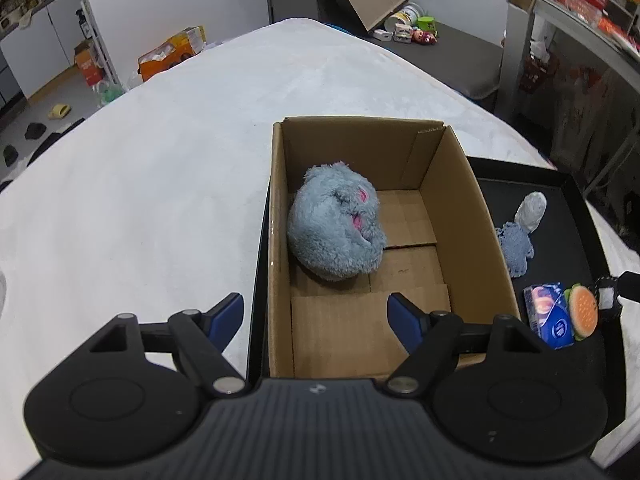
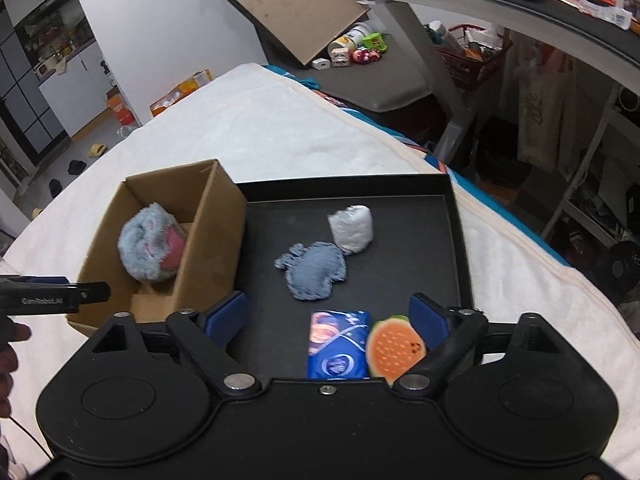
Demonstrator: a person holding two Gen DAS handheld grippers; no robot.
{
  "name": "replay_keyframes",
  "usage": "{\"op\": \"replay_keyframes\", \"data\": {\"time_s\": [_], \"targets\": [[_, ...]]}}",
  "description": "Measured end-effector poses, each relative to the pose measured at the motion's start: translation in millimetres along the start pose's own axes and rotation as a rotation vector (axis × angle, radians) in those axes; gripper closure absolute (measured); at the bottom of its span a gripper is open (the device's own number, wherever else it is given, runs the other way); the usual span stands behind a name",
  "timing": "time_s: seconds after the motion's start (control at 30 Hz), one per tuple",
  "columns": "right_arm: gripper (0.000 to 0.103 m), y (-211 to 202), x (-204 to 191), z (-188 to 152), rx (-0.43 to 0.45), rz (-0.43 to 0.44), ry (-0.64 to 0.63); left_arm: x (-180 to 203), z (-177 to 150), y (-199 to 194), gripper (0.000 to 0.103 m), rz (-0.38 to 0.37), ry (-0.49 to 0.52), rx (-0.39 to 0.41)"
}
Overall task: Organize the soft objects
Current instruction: 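Grasp the hamburger plush with the right gripper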
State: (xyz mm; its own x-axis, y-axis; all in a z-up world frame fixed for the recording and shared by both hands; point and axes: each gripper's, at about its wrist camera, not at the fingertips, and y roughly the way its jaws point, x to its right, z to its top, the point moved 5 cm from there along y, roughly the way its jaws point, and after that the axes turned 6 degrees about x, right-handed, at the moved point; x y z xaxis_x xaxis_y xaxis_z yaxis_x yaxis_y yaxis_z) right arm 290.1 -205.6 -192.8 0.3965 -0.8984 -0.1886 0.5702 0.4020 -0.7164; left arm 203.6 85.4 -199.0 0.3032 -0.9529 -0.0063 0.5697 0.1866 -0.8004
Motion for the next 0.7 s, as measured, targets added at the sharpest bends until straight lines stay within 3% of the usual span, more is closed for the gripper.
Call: {"op": "replay_keyframes", "data": {"time_s": [0.13,0.43,0.7], "targets": [[0.027,6.0,13.4,-10.5,-0.026,0.001,0.01,5.1,-1.2,3.2,0.026,-0.001,0.028,-0.011],[0.035,33.5,39.8,-36.6,-0.085,-0.008,0.07,12.1,-4.1,8.0,0.026,0.005,0.07,-0.023],[0.036,52.9,52.5,-54.0,-0.13,-0.013,0.099,20.3,-3.9,13.9,0.025,0.024,0.102,-0.044]]}}
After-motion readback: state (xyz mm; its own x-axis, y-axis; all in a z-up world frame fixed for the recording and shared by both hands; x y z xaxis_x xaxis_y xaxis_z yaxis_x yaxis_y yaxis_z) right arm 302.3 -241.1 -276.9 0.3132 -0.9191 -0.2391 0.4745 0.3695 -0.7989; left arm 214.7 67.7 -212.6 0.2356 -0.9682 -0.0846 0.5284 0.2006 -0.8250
